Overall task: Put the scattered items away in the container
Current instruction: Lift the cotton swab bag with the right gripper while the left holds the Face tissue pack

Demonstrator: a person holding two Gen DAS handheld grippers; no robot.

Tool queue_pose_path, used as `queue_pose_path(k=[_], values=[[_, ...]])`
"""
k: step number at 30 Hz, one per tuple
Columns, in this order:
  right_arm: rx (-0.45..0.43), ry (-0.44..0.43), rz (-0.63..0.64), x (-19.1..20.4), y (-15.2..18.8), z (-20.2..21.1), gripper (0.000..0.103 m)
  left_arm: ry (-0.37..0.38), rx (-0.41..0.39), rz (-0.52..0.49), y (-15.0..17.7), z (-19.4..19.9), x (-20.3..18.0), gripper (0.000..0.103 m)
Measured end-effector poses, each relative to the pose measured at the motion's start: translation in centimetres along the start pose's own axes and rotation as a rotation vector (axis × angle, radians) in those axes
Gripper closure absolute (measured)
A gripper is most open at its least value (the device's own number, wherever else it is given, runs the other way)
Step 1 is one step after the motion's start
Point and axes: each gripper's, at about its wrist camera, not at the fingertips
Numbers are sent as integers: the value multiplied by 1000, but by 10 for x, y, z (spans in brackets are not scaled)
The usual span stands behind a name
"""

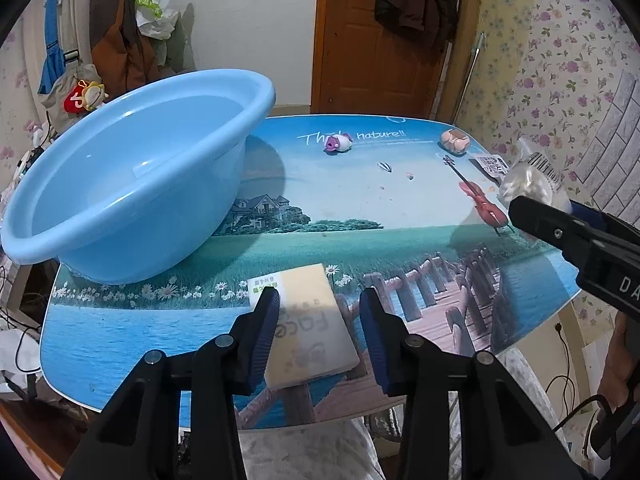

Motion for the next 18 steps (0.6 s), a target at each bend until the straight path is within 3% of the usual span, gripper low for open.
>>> queue_pose_path(k=[6,12,16,18], values=[[1,-6,6,3,0,0,31,-11,10,12,0,-1,-1,57],[4,-3,4,2,1,1,31,-33,29,26,1,-4,-1,32],[4,-2,2,0,1,1,31,-42,47,48,4,-9,4,35],[5,-3,3,1,1,1,31,-38,51,50,5,-10,4,47]])
Point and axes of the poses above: each gripper's, at about its wrist camera, not at the fingertips, and z roughly against the way its jaws point, x to its left, y to its underside, and after that the axes turned 11 degrees about -z, right-handed
